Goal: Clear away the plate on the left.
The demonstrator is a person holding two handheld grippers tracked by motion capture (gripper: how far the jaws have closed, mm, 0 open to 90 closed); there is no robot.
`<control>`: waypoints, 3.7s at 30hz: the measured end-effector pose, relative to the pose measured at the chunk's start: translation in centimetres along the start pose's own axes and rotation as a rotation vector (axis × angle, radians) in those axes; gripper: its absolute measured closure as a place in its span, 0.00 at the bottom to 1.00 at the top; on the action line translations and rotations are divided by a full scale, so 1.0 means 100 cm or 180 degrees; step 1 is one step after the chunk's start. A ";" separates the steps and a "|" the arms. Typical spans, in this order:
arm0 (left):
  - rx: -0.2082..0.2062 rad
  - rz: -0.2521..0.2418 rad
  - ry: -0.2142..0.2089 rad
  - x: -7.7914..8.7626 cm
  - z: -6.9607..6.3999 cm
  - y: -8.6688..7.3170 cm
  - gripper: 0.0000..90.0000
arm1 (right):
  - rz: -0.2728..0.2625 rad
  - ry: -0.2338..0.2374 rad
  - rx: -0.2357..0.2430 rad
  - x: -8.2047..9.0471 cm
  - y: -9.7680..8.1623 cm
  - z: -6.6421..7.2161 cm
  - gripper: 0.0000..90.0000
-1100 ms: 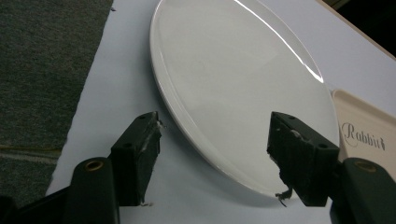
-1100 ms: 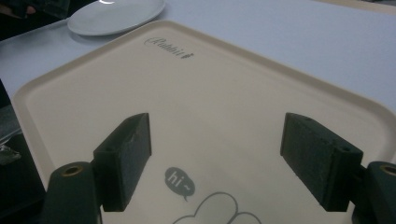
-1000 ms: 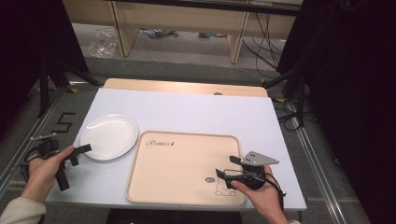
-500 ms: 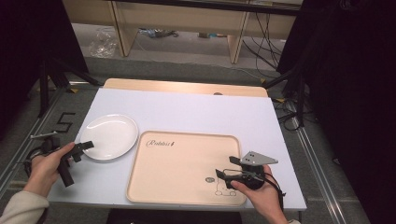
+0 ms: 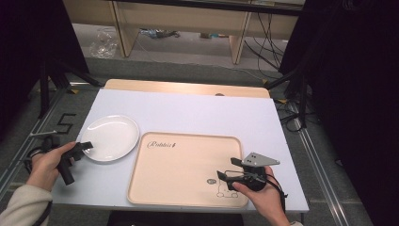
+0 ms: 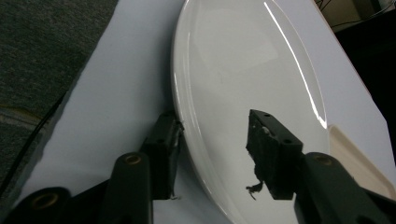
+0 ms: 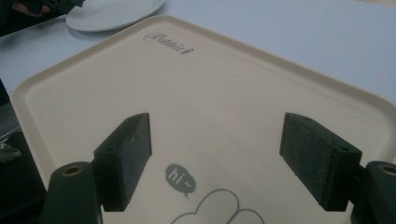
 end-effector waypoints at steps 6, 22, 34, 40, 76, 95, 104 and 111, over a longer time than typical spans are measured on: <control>-0.0003 -0.0034 -0.0048 0.000 0.007 0.000 0.75 | 0.0004 -0.0006 0.0014 -0.001 0.001 0.000 0.29; 0.0429 -0.0161 -0.0484 0.000 0.020 -0.002 0.92 | -0.0032 0.0032 -0.0086 -0.003 0.001 0.000 0.28; 0.0558 -0.0302 -0.0789 0.005 0.019 0.001 0.97 | 0.0046 0.0060 -0.0091 -0.003 0.000 -0.002 0.28; 0.0596 -0.0324 -0.0810 0.005 0.020 0.002 0.97 | 0.0009 -0.0007 -0.0010 -0.002 0.001 -0.005 0.28; 0.0603 -0.0548 -0.1106 0.026 0.003 0.006 0.97 | -0.0050 -0.0154 -0.0084 0.008 -0.003 -0.010 0.29; 0.0614 -0.0541 -0.1202 0.027 -0.006 0.003 0.97 | -0.0081 -0.0101 -0.0093 0.008 -0.003 -0.014 0.30; 0.0584 -0.0468 -0.1235 0.024 -0.012 0.003 0.97 | -0.0074 -0.0116 -0.0171 0.010 -0.006 -0.013 0.30; 0.0565 -0.0435 -0.1266 0.023 -0.015 0.001 0.97 | -0.0083 -0.0195 -0.0120 0.012 -0.006 -0.015 0.30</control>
Point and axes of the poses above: each handheld gripper's, and its own axes: x roughly backward along the jaws, y roughly out of its top, z roughly to its left, the point moved 3 cm from there along -x, roughly forward along the jaws, and after that the axes turned 7 degrees about z, right-handed, at the moved point
